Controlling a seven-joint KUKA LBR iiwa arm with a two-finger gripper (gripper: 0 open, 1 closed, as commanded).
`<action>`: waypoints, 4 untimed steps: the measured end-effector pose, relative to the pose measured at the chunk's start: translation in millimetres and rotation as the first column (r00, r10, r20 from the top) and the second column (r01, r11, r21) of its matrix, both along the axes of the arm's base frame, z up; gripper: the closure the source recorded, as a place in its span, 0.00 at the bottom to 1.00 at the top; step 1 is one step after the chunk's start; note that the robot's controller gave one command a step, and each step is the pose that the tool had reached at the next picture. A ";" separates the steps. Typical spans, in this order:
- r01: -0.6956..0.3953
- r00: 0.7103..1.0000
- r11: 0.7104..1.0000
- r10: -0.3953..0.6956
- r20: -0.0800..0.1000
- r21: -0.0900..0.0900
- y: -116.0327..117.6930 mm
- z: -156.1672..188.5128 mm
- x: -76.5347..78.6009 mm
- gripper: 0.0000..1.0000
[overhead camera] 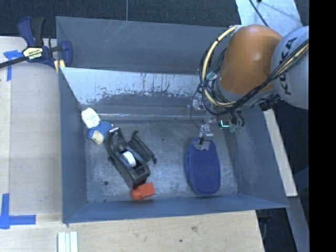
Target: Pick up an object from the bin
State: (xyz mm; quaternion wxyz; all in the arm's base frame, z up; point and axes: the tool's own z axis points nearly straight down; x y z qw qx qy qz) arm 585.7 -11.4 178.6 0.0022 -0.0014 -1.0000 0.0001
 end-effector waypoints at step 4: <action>-0.912 0.410 0.410 0.912 0.010 -0.004 -51.5 -106.4 -2.2 1.00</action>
Offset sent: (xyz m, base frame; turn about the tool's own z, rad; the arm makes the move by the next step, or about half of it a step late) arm -0.0223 -0.0402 -0.1051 -0.2057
